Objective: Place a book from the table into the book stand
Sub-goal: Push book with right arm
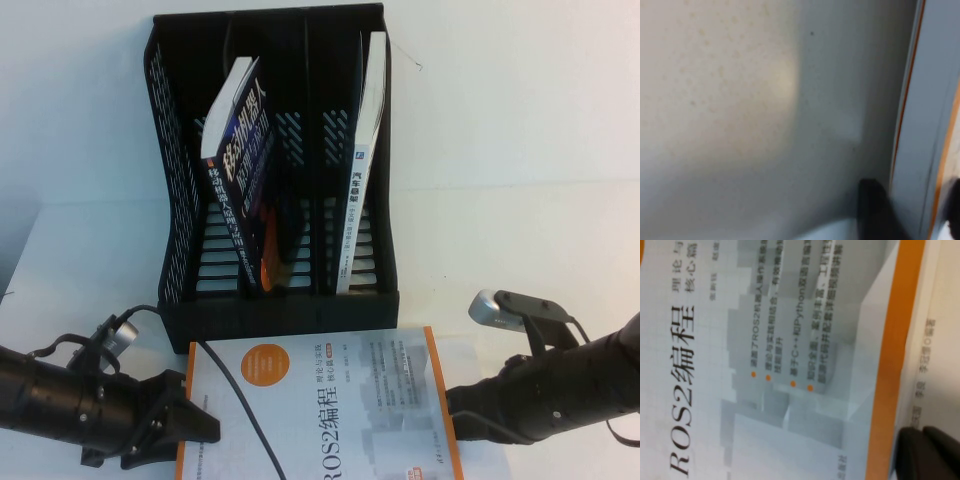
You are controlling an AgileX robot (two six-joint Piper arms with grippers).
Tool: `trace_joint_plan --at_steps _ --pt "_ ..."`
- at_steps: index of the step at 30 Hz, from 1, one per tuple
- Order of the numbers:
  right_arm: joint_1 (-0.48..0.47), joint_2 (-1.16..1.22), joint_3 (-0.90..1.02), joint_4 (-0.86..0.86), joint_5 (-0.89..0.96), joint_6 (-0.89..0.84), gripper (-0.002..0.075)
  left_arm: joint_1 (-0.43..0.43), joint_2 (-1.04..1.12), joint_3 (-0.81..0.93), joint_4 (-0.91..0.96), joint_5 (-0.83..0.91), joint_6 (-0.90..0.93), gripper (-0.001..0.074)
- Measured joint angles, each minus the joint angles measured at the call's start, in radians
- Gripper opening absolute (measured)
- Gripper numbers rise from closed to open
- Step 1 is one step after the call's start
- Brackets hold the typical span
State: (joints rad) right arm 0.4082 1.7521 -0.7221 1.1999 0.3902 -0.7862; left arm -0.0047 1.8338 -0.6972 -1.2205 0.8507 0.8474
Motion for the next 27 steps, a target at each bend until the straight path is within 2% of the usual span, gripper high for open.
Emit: trace_joint_plan --at_steps 4,15,20,27 --pt "0.0 0.0 0.0 0.004 0.0 -0.002 0.0 0.002 0.0 0.0 0.007 -0.004 0.005 0.0195" --pt "0.0 0.0 0.0 0.004 -0.002 -0.012 0.0 0.009 0.0 0.0 -0.004 0.028 0.046 0.0192" --pt "0.0 0.0 0.002 0.0 -0.015 -0.014 0.0 0.02 0.001 0.0 -0.05 0.099 0.118 0.013" --pt "0.0 0.0 0.002 -0.005 -0.015 -0.018 0.0001 0.027 0.001 0.003 -0.076 0.12 0.171 0.012"
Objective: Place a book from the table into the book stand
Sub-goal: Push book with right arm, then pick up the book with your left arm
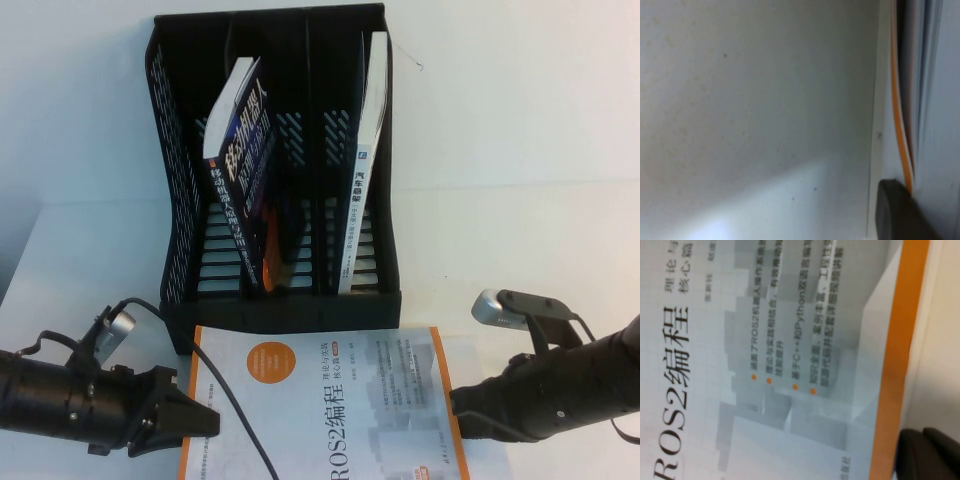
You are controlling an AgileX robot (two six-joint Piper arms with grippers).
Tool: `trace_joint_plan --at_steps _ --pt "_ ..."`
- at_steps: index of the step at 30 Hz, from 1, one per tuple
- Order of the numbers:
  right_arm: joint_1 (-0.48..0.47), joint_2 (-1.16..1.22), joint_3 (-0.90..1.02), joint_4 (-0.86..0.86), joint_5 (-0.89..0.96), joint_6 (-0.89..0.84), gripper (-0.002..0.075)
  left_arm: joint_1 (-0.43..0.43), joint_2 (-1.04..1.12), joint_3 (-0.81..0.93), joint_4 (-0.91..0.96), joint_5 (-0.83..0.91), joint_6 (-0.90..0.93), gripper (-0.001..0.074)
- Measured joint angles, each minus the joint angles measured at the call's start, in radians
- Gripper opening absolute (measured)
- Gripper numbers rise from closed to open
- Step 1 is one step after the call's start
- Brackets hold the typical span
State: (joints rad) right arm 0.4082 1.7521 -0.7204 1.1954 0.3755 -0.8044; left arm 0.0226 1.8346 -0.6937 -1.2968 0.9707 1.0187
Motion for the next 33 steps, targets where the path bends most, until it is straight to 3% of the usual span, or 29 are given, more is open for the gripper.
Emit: trace_joint_plan --at_steps 7,15,23,33 --pt "0.0 -0.013 0.0 0.0 -0.043 0.0 0.0001 0.008 -0.002 0.0 -0.005 0.033 0.01 0.011" --pt "0.01 -0.136 0.0 -0.052 -0.046 0.062 0.0 0.097 -0.002 0.0 -0.028 0.144 0.006 0.0106" --pt "0.016 -0.269 0.0 -0.128 -0.034 0.134 0.0 0.103 -0.005 0.0 -0.016 0.15 -0.001 0.0104" --pt "0.016 -0.407 0.0 -0.135 -0.026 0.143 0.0 0.103 -0.205 0.0 0.096 0.148 -0.08 0.0104"
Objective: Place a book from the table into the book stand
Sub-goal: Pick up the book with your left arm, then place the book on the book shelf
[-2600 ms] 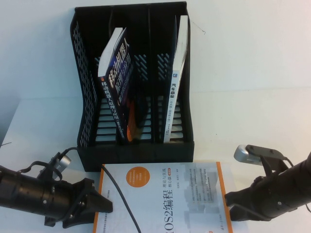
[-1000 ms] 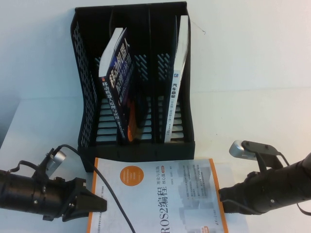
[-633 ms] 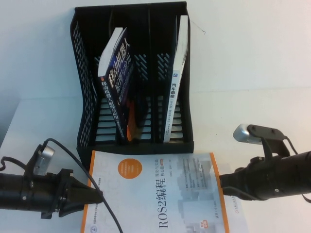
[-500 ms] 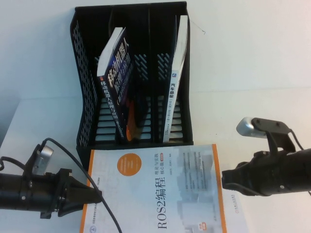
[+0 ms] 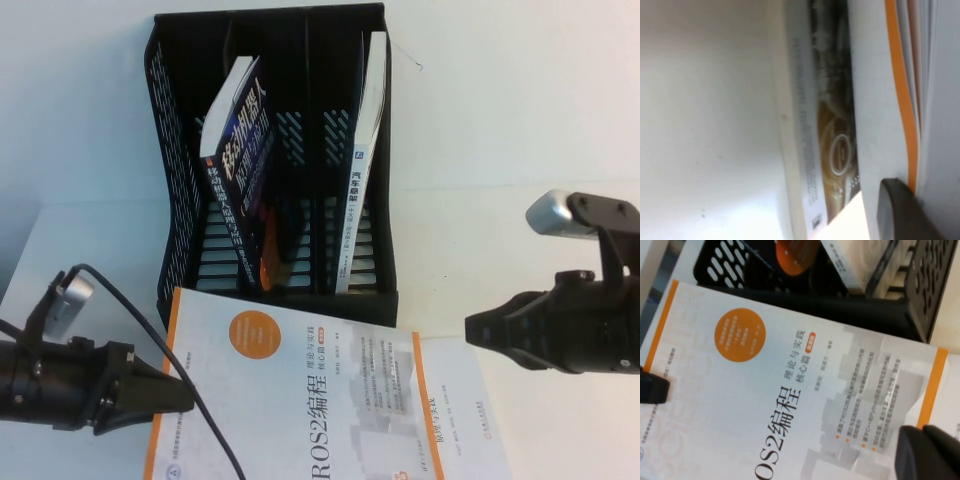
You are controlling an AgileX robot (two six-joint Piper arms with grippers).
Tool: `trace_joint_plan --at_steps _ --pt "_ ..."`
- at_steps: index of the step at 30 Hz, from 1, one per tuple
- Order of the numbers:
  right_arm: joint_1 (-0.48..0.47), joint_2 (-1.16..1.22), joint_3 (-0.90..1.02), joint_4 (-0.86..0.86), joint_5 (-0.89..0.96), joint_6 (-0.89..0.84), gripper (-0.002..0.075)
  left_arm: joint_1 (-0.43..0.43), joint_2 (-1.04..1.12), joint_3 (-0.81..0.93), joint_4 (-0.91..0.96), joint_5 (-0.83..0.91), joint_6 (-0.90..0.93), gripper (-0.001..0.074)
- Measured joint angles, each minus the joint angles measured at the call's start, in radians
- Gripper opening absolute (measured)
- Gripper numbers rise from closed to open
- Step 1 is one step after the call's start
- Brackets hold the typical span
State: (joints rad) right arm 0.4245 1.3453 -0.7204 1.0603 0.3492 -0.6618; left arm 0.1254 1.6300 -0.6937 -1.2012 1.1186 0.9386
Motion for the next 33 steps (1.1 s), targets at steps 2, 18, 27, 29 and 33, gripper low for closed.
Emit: trace_joint_plan --at_steps 2,18,27,29,33 --pt "0.0 -0.03 0.0 0.0 0.0 0.004 0.0 0.0 -0.053 0.0 0.021 0.0 -0.016 0.0104" --pt "0.0 -0.141 0.0 -0.008 0.11 0.026 0.0 0.0 -0.521 0.008 0.214 0.05 -0.276 0.0103" --pt "0.0 -0.141 0.0 -0.011 0.15 0.028 0.0 0.0 -0.715 -0.174 0.396 0.123 -0.485 0.0104" --pt "0.0 -0.141 0.0 -0.013 0.15 0.028 0.0 0.0 -0.724 -0.234 0.423 0.132 -0.526 0.0103" --pt "0.0 -0.141 0.0 -0.013 0.15 0.028 0.0 0.0 -0.726 -0.352 0.487 0.153 -0.605 0.0103"
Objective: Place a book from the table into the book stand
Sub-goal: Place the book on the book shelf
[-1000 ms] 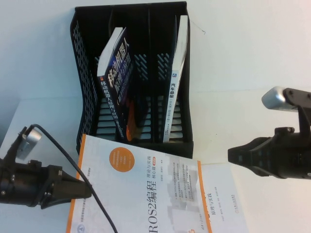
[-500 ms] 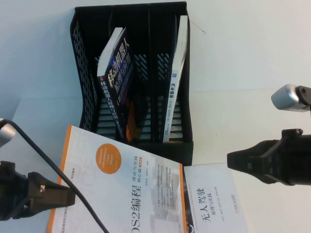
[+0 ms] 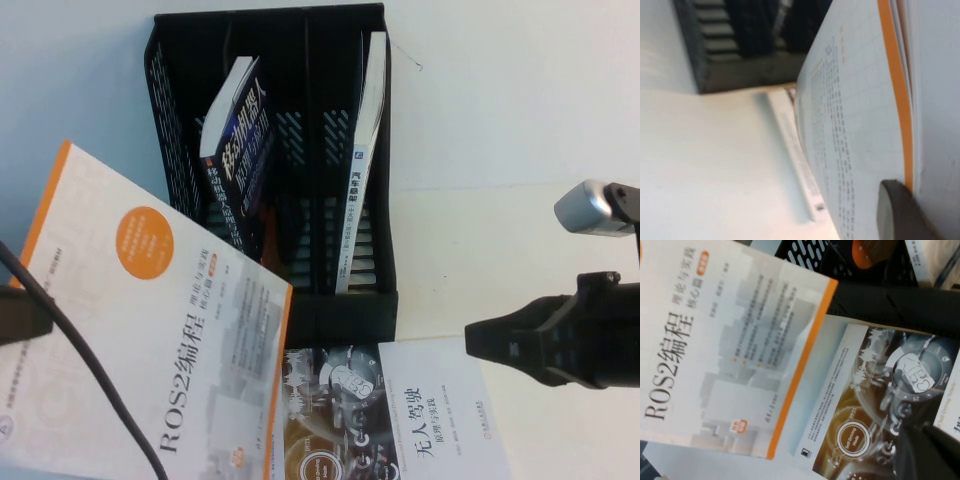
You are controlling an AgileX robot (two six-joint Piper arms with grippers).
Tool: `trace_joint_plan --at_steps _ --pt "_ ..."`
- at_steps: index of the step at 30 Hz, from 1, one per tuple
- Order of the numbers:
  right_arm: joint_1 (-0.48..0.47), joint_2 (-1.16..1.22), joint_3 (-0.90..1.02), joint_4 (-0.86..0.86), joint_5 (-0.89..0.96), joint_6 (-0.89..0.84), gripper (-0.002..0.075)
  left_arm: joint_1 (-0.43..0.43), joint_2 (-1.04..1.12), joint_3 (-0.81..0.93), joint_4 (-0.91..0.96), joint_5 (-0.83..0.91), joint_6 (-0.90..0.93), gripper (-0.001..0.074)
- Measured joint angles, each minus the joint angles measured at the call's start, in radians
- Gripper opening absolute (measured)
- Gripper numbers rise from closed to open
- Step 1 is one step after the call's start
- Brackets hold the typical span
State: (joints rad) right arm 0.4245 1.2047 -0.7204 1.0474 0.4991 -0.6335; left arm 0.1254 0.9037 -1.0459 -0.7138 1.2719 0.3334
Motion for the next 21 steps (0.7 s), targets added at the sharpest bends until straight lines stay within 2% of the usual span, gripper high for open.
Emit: trace_joint_plan --at_steps 8,13,21 --pt "0.0 -0.002 0.0 0.0 0.0 0.0 0.0 0.0 0.01 -0.195 0.15 0.008 -0.093 0.0103" --pt "0.0 -0.002 0.0 -0.002 0.001 -0.002 0.0 0.0 0.049 -0.269 0.145 0.008 -0.097 0.0103" --pt "0.0 -0.002 0.0 -0.002 0.013 -0.002 0.0 0.0 0.209 -0.295 0.091 0.008 -0.1 0.0103"
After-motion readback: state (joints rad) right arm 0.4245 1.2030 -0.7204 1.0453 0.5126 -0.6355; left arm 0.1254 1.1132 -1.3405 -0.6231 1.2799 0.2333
